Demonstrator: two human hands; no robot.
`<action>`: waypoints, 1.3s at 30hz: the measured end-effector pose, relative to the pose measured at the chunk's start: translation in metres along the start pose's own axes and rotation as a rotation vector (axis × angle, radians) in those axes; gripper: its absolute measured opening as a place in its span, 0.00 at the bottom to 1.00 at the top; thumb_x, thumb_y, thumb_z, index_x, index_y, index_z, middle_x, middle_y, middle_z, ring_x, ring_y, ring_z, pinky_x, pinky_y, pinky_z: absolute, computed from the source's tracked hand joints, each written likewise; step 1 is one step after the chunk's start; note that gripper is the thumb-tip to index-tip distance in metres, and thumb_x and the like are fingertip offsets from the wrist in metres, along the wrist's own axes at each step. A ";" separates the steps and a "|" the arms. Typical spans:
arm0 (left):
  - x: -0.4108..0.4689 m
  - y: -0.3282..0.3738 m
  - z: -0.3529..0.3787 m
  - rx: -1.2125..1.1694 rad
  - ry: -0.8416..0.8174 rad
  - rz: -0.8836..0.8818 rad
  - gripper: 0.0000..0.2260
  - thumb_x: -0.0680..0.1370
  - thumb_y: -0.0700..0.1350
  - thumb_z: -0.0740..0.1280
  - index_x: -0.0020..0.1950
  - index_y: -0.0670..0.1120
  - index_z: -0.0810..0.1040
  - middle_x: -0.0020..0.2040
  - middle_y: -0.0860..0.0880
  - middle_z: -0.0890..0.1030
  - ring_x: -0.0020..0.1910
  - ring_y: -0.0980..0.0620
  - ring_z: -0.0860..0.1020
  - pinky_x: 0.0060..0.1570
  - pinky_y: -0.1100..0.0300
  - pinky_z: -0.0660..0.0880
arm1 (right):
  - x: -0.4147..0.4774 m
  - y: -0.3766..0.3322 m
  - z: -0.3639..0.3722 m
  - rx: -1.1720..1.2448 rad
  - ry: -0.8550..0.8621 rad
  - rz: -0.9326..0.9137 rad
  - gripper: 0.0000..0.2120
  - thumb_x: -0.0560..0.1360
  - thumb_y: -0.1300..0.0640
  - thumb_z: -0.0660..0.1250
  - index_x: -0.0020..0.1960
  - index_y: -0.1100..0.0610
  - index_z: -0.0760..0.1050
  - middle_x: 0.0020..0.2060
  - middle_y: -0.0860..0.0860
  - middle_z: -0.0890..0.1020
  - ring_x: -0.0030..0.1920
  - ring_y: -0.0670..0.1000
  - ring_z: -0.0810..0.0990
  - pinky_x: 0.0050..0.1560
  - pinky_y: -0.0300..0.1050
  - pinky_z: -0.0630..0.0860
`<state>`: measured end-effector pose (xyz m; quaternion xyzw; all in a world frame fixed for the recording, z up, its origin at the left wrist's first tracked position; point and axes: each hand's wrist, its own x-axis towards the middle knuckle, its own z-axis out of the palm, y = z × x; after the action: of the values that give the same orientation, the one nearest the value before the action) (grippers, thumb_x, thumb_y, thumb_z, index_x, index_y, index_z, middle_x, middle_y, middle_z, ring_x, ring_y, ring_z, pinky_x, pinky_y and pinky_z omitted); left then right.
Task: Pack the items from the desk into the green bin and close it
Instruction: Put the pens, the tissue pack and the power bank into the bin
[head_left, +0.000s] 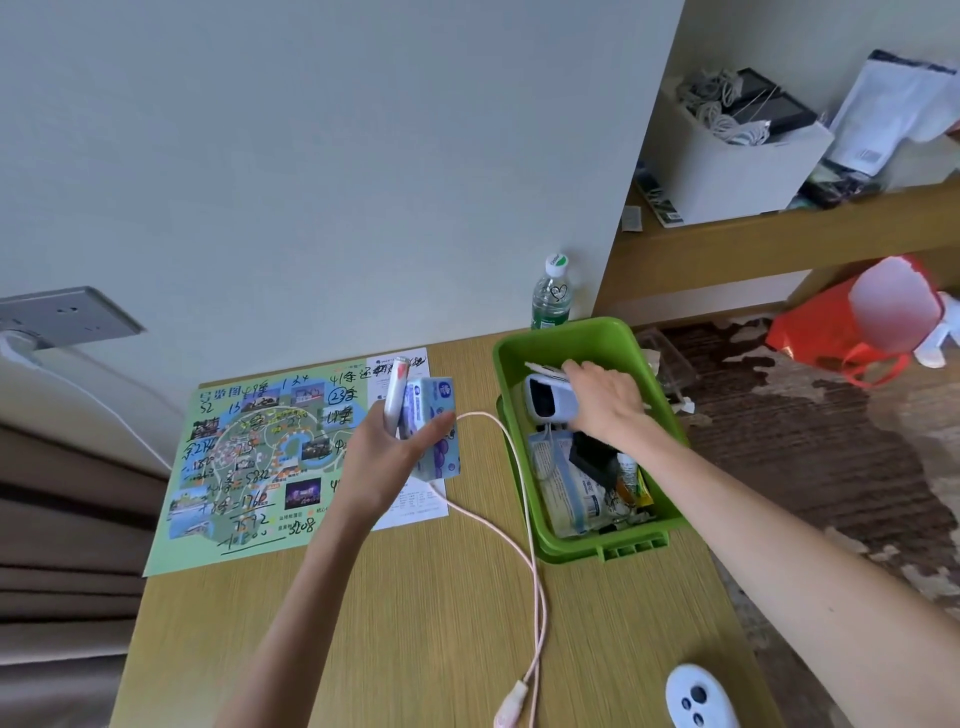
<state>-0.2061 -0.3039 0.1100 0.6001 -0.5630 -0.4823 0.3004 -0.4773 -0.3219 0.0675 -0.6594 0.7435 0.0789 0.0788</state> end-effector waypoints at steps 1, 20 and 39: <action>0.000 0.001 0.001 -0.008 -0.004 0.005 0.28 0.63 0.63 0.73 0.50 0.43 0.75 0.44 0.45 0.83 0.37 0.56 0.83 0.31 0.65 0.78 | 0.000 0.000 0.003 0.002 0.000 0.007 0.32 0.68 0.58 0.76 0.68 0.56 0.66 0.51 0.53 0.78 0.46 0.56 0.81 0.36 0.46 0.68; -0.005 0.046 0.138 1.029 -0.424 0.882 0.28 0.69 0.39 0.72 0.66 0.54 0.70 0.57 0.54 0.76 0.52 0.50 0.72 0.50 0.55 0.74 | -0.069 0.062 -0.038 1.108 -0.093 0.250 0.07 0.82 0.61 0.58 0.53 0.63 0.72 0.32 0.54 0.75 0.26 0.50 0.71 0.22 0.39 0.68; -0.002 0.026 0.176 1.184 -0.617 1.093 0.33 0.70 0.38 0.72 0.72 0.56 0.66 0.70 0.51 0.66 0.61 0.49 0.69 0.58 0.55 0.67 | -0.105 0.085 -0.024 1.226 -0.042 0.321 0.09 0.82 0.61 0.58 0.58 0.64 0.72 0.33 0.53 0.75 0.27 0.49 0.69 0.26 0.41 0.64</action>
<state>-0.3774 -0.2747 0.0718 0.1452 -0.9879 -0.0387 -0.0383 -0.5493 -0.2158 0.1152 -0.3730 0.7415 -0.3374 0.4441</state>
